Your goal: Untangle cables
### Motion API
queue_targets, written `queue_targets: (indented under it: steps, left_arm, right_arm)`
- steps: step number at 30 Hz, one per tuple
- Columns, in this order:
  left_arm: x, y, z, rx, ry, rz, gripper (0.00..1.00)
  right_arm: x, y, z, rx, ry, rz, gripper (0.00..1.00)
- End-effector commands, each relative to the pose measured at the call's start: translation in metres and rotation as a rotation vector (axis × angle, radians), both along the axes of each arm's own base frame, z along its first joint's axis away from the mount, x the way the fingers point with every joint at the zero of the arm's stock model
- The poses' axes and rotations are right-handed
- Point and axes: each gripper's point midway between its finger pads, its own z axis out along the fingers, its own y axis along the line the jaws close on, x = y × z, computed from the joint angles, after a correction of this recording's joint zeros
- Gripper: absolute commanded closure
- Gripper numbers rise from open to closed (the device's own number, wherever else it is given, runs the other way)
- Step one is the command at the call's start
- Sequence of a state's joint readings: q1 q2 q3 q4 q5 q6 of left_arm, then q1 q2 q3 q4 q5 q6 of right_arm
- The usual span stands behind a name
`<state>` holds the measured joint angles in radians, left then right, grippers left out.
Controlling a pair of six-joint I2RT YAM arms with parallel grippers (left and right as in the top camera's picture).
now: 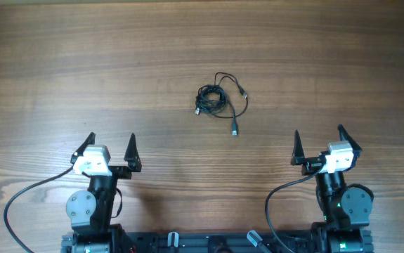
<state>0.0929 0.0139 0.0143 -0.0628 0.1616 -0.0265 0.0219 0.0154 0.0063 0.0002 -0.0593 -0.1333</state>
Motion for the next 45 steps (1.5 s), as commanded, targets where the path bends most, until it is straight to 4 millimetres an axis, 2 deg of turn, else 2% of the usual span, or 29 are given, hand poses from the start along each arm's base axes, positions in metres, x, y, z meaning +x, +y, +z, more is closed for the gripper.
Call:
queue_targets:
  steps: [1, 27, 35, 40, 45]
  left_arm:
    - [0.0, 0.001, -0.002, 0.019, -0.003, 0.0, 0.0]
    - [0.001, 0.001, -0.006, 0.017, 0.016, 0.0, 0.0]
    - [0.0, 0.001, 0.018, -0.061, -0.048, 0.003, 0.0]
    - [-0.005, -0.001, 0.051, -0.098, -0.096, -0.006, 0.0]
    - [-0.007, -0.008, 0.082, -0.115, -0.057, -0.045, 0.0]
  right_arm:
    - [0.0, 0.001, 0.002, -0.01, -0.01, 0.005, 0.0]
    - [0.0, 0.001, 0.002, -0.01, -0.01, 0.005, 0.0]
    - [0.0, 0.001, 0.002, -0.009, -0.01, 0.005, 0.0]
    - [0.0, 0.001, 0.002, -0.009, -0.01, 0.005, 0.0]
    - [0.0, 0.001, 0.002, -0.009, -0.01, 0.005, 0.0]
